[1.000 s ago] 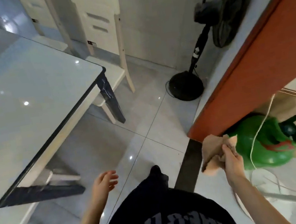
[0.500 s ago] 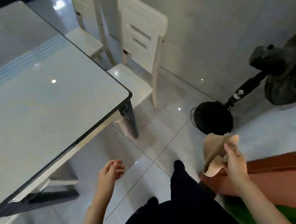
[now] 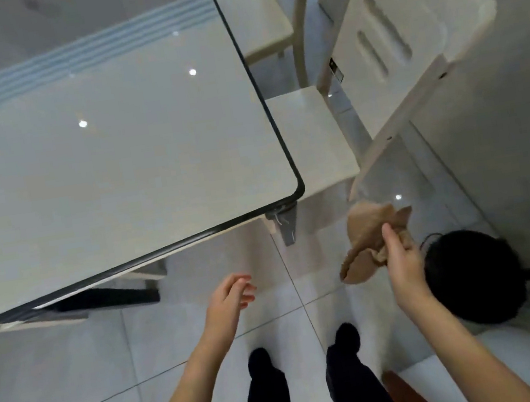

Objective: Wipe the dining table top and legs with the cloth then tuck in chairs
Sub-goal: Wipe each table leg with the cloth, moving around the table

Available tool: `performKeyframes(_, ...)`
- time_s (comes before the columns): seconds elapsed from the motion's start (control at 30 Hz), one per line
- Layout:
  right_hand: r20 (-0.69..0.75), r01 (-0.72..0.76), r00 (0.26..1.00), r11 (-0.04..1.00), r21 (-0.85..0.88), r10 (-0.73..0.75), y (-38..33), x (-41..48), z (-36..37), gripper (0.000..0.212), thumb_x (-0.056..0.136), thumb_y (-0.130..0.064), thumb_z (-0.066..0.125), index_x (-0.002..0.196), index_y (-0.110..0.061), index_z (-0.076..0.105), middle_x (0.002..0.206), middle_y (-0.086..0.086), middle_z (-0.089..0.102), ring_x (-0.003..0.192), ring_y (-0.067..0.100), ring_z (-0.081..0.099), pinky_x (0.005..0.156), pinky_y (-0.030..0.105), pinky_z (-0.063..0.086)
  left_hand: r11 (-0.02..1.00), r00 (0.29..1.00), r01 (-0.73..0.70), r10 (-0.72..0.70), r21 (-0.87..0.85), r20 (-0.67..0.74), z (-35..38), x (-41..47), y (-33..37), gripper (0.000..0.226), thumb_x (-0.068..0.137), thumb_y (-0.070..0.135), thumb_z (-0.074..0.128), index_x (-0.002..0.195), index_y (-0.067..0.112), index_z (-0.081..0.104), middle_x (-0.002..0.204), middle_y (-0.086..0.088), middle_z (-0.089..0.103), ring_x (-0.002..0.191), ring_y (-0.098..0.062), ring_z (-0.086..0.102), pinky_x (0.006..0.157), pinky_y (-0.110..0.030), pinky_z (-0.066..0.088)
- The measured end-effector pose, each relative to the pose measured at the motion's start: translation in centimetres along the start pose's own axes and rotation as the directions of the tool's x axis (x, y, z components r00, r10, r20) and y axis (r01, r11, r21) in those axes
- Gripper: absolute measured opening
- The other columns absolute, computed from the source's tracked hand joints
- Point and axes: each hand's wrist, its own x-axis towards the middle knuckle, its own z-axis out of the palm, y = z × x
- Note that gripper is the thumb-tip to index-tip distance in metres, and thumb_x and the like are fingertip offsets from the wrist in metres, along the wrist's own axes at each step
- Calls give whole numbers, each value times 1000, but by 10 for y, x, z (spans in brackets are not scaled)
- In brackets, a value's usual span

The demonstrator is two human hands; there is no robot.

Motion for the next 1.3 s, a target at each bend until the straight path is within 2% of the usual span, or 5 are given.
performKeyframes(0.43,151,338,917,921,193,-368,156,149,137,34,100,-27,45,129,-12,55,107,-6,65,85,-13,62,71,3,47,930,943,-323,333,-177,27,71,270,-103,28,83,49,56,110,40,56,128,6,58,114,-12,56,101,-30,42)
performKeyframes(0.57,177,536,776,781,320,-605,195,182,185,48,97,-36,42,140,-14,45,113,-13,61,98,-13,60,81,5,46,792,790,-562,599,-239,127,93,315,-106,21,94,44,44,113,48,52,112,28,60,107,6,57,95,-18,41)
performKeyframes(0.67,98,690,625,607,394,-775,228,209,221,62,92,-56,47,138,-14,44,117,-10,63,111,6,62,94,23,49,632,621,-697,768,-340,156,107,340,-118,30,102,16,31,127,27,44,117,15,59,109,4,58,86,-11,45)
performKeyframes(0.87,-70,858,374,316,406,-925,297,276,248,46,99,-41,43,135,-12,43,123,5,59,117,19,59,102,41,46,393,375,-855,919,-338,121,118,396,-140,49,95,40,34,137,14,40,131,-3,55,122,-10,53,102,-26,44)
performKeyframes(1.3,-135,848,435,354,395,-891,330,274,253,50,81,-51,62,129,-52,49,118,-16,65,106,5,64,87,35,54,431,441,-807,895,-405,72,124,413,-120,26,97,29,48,117,16,58,108,-9,69,109,-43,58,77,-35,57)
